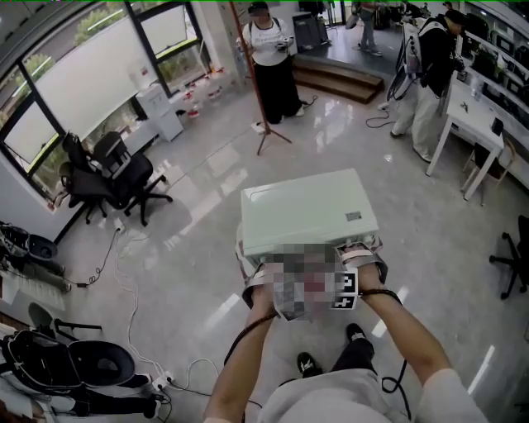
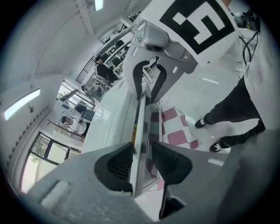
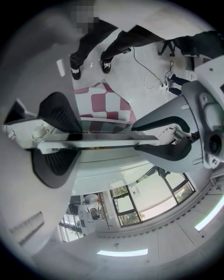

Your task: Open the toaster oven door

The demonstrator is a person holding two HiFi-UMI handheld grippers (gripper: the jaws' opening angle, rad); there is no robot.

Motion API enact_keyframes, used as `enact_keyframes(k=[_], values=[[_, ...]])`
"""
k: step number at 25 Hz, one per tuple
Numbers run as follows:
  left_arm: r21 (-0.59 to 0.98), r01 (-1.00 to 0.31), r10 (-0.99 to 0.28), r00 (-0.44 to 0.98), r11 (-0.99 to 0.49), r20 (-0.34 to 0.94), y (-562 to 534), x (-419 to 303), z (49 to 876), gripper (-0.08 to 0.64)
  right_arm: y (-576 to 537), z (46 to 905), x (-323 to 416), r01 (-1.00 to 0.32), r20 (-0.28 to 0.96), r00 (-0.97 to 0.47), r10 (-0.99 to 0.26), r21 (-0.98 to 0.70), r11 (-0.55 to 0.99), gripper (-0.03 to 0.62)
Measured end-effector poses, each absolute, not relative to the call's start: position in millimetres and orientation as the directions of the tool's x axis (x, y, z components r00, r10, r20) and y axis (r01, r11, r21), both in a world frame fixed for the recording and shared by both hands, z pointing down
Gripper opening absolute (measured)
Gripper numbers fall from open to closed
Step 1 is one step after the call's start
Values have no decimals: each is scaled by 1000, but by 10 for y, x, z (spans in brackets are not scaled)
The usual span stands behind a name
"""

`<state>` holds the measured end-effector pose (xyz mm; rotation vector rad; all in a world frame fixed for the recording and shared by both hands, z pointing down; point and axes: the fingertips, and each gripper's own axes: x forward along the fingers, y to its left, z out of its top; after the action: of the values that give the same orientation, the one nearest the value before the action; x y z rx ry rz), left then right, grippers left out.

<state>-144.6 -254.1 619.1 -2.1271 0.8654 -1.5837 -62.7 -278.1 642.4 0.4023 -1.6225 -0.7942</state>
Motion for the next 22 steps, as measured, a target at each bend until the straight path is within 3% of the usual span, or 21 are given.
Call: enact_keyframes(k=[7,22], values=[[-637,-147,-653,129,-757,747,-2570,-1483,6321,144,-2805,6443,-617,196,697,-199,-689,717,669,100],[-601,-199,-632,174,-774,756,-2427,-1440,6329,128,-2655,6479,-578,185,705,-197,-681,709,681,97]])
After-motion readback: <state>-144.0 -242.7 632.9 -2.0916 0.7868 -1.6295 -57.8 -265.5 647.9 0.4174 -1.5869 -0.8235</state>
